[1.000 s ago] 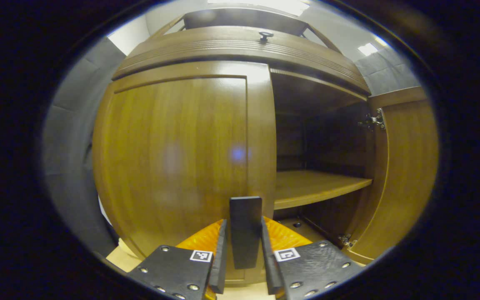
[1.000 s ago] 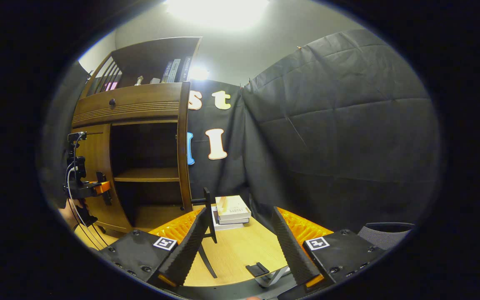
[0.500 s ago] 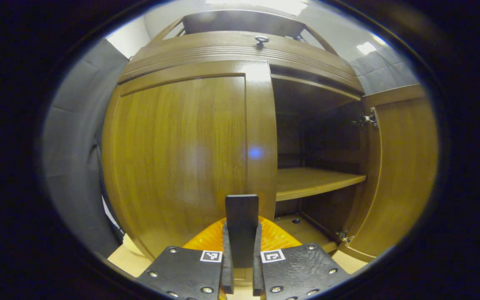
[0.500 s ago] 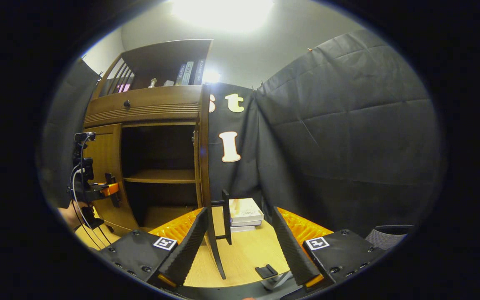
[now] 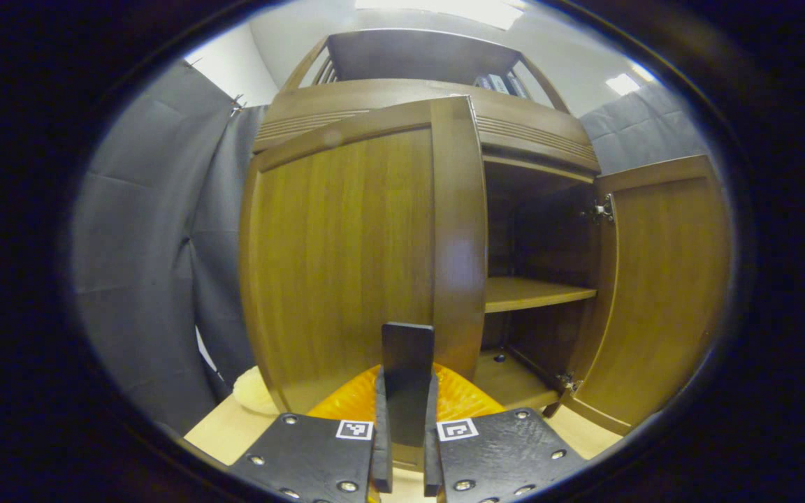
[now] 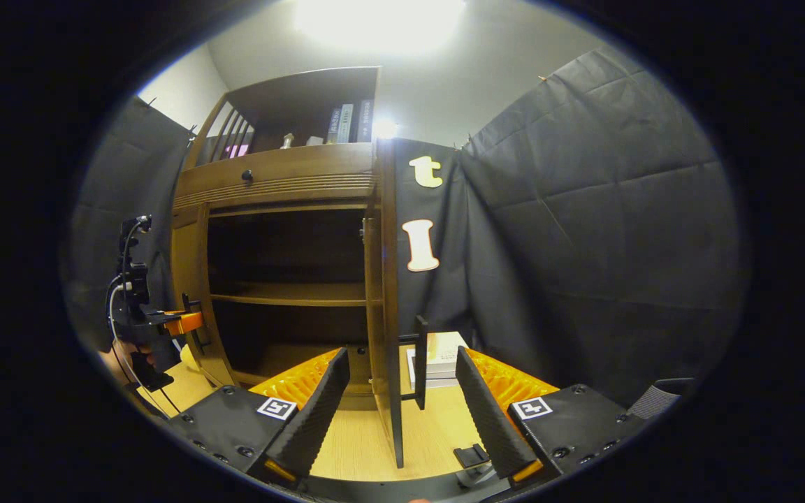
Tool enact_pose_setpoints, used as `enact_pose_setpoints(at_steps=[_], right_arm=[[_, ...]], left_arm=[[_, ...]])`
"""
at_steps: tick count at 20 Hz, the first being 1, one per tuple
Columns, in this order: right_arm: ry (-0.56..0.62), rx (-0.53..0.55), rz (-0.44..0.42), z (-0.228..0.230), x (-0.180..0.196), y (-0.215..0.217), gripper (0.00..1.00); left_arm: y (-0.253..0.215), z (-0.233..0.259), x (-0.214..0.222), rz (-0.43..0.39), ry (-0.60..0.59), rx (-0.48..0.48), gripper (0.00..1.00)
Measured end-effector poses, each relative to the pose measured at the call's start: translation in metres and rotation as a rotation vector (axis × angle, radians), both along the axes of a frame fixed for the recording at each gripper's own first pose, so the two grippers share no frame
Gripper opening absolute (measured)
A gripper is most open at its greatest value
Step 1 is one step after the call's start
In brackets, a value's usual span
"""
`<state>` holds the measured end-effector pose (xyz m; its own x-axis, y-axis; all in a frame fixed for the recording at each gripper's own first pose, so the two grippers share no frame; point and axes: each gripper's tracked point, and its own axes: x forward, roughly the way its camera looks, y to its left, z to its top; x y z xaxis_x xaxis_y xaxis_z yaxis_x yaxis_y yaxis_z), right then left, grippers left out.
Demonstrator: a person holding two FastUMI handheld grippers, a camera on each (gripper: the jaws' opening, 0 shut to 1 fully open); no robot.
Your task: Open the right door of the double-door shoe cabinet with the right hand, and open the left door with the left hand.
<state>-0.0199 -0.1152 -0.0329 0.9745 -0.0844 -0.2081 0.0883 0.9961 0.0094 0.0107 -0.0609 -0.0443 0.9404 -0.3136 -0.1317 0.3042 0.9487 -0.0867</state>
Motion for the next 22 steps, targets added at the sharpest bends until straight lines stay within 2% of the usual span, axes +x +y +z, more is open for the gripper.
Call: enact_pose_setpoints(at_steps=[9,16,20,22], right_arm=[[-0.003,-0.02,0.183,-0.006,0.013,0.051,0.96],[-0.034,-0.001,0.293,-0.004,0.034,0.101,0.96],[-0.018,0.022,0.37,-0.01,0.045,0.136,0.97],[-0.014,0.024,0.397,-0.012,0.049,0.149,0.98]], left_arm=[[0.067,-0.009,-0.045,0.056,0.003,-0.02,0.15],[0.109,-0.005,-0.048,0.066,0.004,-0.037,0.15],[0.14,-0.004,-0.05,0.096,0.001,-0.041,0.2],[0.151,-0.007,-0.049,0.113,0.009,-0.031,0.19]])
